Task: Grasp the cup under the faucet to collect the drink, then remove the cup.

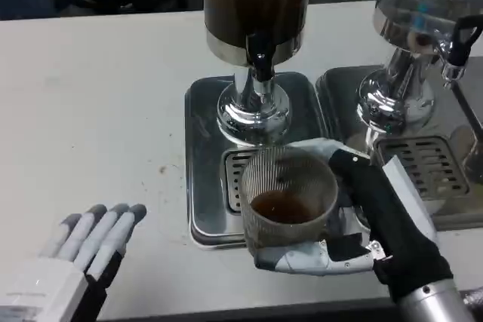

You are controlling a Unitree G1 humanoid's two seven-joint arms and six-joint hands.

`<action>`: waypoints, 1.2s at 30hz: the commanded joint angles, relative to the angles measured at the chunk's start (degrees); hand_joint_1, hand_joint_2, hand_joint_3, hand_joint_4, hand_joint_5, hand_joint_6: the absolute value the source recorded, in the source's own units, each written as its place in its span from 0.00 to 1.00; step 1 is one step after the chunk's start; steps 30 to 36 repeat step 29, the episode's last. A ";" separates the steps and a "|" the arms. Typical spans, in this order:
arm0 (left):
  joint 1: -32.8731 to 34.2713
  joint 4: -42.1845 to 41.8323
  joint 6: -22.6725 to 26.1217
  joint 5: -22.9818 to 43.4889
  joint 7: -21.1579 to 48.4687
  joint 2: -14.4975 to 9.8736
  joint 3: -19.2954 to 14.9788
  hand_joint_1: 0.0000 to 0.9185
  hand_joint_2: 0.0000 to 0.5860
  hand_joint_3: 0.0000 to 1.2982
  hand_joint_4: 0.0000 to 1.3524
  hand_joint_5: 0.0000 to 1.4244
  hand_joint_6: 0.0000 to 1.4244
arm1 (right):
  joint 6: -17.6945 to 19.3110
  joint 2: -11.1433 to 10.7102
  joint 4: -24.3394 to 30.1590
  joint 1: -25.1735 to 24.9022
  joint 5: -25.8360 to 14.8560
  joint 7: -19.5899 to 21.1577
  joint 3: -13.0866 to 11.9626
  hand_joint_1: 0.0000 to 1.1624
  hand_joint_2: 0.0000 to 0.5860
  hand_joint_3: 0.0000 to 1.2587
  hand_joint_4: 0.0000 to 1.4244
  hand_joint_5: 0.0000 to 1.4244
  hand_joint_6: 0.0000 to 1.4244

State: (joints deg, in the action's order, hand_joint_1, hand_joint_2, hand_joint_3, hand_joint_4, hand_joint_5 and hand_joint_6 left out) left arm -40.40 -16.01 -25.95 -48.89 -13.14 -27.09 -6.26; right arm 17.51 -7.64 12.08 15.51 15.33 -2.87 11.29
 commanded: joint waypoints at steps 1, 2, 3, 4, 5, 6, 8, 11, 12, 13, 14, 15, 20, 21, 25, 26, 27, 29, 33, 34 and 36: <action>-0.77 -1.12 1.49 -1.34 -0.75 0.91 0.46 0.00 0.15 0.00 0.00 0.00 0.00 | 0.76 -0.38 2.22 0.24 -2.97 -0.96 -1.14 0.95 0.17 0.67 0.63 0.70 0.94; -0.73 -1.17 1.58 -1.58 -1.09 1.16 0.58 0.00 0.15 0.00 0.00 0.00 0.00 | 0.84 -0.32 2.20 0.25 -3.05 -1.11 -1.07 0.95 0.17 0.67 0.63 0.70 0.94; -0.68 -1.24 1.61 -1.77 -1.36 1.36 0.71 0.00 0.15 0.00 0.00 0.00 0.00 | 0.92 -0.23 2.18 0.25 -3.03 -1.12 -0.99 0.95 0.17 0.67 0.63 0.70 0.94; -0.69 -1.35 1.64 -2.01 -1.64 1.59 0.84 0.00 0.15 0.00 0.00 0.00 0.00 | 0.99 -0.16 2.18 0.27 -2.99 -1.09 -0.91 0.95 0.17 0.67 0.63 0.70 0.94; -0.73 -1.47 1.68 -2.21 -1.84 1.76 0.95 0.00 0.15 0.00 0.00 0.00 0.00 | 1.07 -0.14 2.32 0.37 -2.85 -1.02 -0.84 0.95 0.17 0.67 0.63 0.71 0.94; -0.82 -1.59 1.77 -2.34 -2.04 1.94 1.04 0.00 0.16 0.00 0.00 0.00 0.00 | 1.04 -0.10 2.55 0.58 -2.71 -0.92 -0.81 0.95 0.17 0.67 0.63 0.71 0.94; -1.22 -1.86 2.08 -2.56 -2.78 2.57 1.02 0.00 0.16 0.00 0.00 0.00 0.00 | 0.69 -0.02 3.09 1.15 -2.75 -0.78 -0.91 0.95 0.17 0.67 0.64 0.71 0.94; -1.48 -1.98 2.43 -2.68 -3.17 2.98 0.97 0.00 0.17 0.00 0.00 0.00 0.00 | 0.05 0.14 3.89 2.14 -2.87 -0.57 -1.20 0.95 0.17 0.67 0.64 0.71 0.94; -1.48 -1.99 2.51 -2.71 -3.21 3.00 0.97 0.00 0.17 0.00 0.00 0.00 0.00 | -0.09 0.19 4.13 2.37 -2.86 -0.56 -1.24 0.95 0.17 0.67 0.64 0.71 0.94; -1.43 -1.98 2.57 -2.72 -3.22 2.99 0.99 0.00 0.17 0.00 0.00 0.00 0.00 | -0.23 0.26 4.33 2.54 -2.81 -0.55 -1.26 0.95 0.17 0.67 0.64 0.71 0.94; -1.36 -1.95 2.60 -2.75 -3.22 3.00 1.02 0.00 0.17 0.00 0.00 0.00 0.00 | -0.34 0.32 4.45 2.64 -2.78 -0.56 -1.28 0.95 0.17 0.67 0.64 0.71 0.94; -1.22 -1.91 2.64 -2.80 -3.24 3.01 1.06 0.00 0.17 0.00 0.00 0.00 0.00 | -0.47 0.37 4.55 2.71 -2.81 -0.59 -1.32 0.95 0.17 0.67 0.64 0.71 0.94; -0.56 -1.55 2.82 -2.66 -3.22 2.88 1.03 0.00 0.17 0.00 0.00 0.00 0.00 | -0.66 0.63 4.57 2.73 -2.78 -0.59 -1.58 0.94 0.17 0.67 0.64 0.71 0.94; -0.40 -1.45 2.81 -2.61 -3.21 2.82 1.01 0.00 0.17 0.00 0.00 0.00 0.00 | -0.66 0.68 4.49 2.67 -2.82 -0.67 -1.58 0.94 0.17 0.67 0.64 0.71 0.94; 0.00 -1.00 2.62 -2.51 -3.11 2.62 1.17 0.00 0.17 0.00 0.00 0.00 0.00 | -0.54 0.77 4.14 2.48 -2.76 -0.70 -1.62 0.94 0.17 0.67 0.64 0.71 0.94; 0.07 -0.87 2.57 -2.43 -3.03 2.60 1.26 0.00 0.17 0.00 0.00 0.00 0.00 | -0.53 0.78 4.12 2.49 -2.73 -0.70 -1.60 0.94 0.17 0.67 0.64 0.71 0.94; 0.11 -0.76 2.53 -2.38 -3.00 2.59 1.33 0.00 0.17 0.00 0.00 0.00 0.00 | -0.54 0.79 4.14 2.51 -2.68 -0.69 -1.58 0.94 0.17 0.67 0.64 0.71 0.94; 0.13 -0.68 2.47 -2.39 -3.10 2.57 1.43 0.00 0.17 0.00 0.00 0.00 0.00 | -0.63 0.82 4.22 2.54 -2.62 -0.66 -1.59 0.94 0.16 0.68 0.64 0.71 0.94; 0.13 -0.68 2.47 -2.39 -3.10 2.57 1.43 0.00 0.17 0.00 0.00 0.00 0.00 | -0.63 0.82 4.22 2.54 -2.62 -0.66 -1.59 0.94 0.16 0.68 0.64 0.71 0.94; 0.13 -0.68 2.47 -2.39 -3.10 2.57 1.43 0.00 0.17 0.00 0.00 0.00 0.00 | -0.63 0.82 4.22 2.54 -2.62 -0.66 -1.59 0.94 0.16 0.68 0.64 0.71 0.94; 0.13 -0.68 2.47 -2.39 -3.10 2.57 1.43 0.00 0.17 0.00 0.00 0.00 0.00 | -0.63 0.82 4.22 2.54 -2.62 -0.66 -1.59 0.94 0.16 0.68 0.64 0.71 0.94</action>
